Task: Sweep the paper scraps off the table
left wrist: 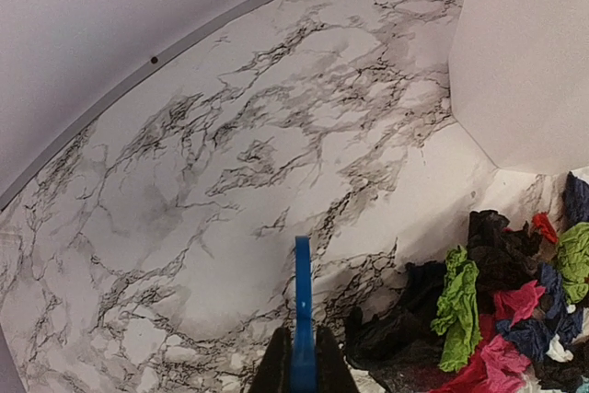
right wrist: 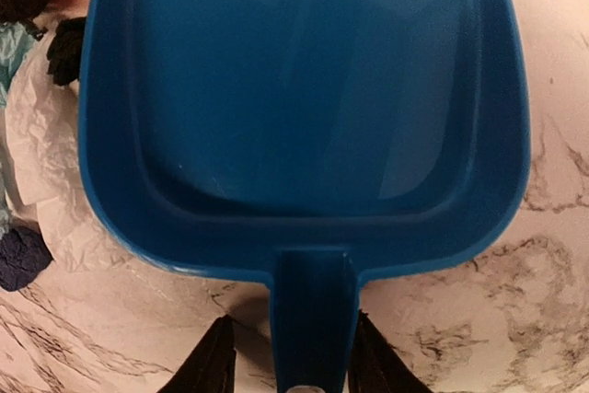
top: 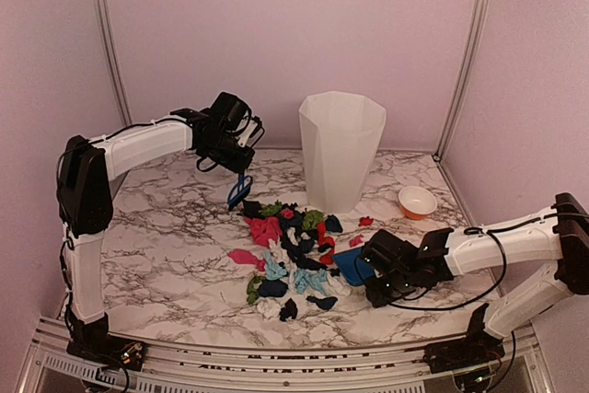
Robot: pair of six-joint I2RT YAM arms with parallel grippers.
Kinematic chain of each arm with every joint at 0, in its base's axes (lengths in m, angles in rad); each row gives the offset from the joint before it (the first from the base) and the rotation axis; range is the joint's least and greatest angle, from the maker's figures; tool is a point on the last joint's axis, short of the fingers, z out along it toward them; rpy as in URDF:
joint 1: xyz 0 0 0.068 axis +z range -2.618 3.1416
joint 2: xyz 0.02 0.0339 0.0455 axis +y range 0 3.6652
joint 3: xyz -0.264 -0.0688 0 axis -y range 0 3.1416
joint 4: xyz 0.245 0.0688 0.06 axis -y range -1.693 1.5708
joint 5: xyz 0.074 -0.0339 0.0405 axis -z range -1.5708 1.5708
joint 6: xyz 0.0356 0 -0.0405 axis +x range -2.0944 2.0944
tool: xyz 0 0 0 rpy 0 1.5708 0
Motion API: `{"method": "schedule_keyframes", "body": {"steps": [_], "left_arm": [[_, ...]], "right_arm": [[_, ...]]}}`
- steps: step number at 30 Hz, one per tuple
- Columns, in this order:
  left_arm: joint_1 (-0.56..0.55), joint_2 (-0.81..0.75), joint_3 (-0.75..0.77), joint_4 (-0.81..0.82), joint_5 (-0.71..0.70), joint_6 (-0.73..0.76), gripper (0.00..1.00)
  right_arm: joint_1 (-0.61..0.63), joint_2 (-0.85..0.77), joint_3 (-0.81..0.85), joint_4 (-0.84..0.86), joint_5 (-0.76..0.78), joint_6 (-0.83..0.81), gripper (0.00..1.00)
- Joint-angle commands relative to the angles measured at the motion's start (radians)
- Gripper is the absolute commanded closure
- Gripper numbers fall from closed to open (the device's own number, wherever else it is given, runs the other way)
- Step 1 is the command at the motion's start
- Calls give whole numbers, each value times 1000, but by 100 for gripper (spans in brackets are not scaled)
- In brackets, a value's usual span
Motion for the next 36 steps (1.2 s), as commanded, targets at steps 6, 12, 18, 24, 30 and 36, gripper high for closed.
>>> {"method": "schedule_keyframes", "body": {"steps": [6,12,18,24,30,36], "left_arm": [[-12,73,70,-6,46,76,100],[-35,93,91,-3,47,99,100],[-56,107,99,3,45,101,100],[-64,103,87,3,51,99,100],[-69,102,81,5,51,106,100],[-84,110,81,14,83,119,100]], "right_arm": [[-4,-74,92,-167,-14,-24,95],[60,-113,197,-376,-33,-10,100],[193,-103,256,-516,-116,55,100],[301,-180,275,-651,-173,164,100],[398,-188,241,-681,-241,223,100],[399,-71,237,-556,-237,170,100]]}}
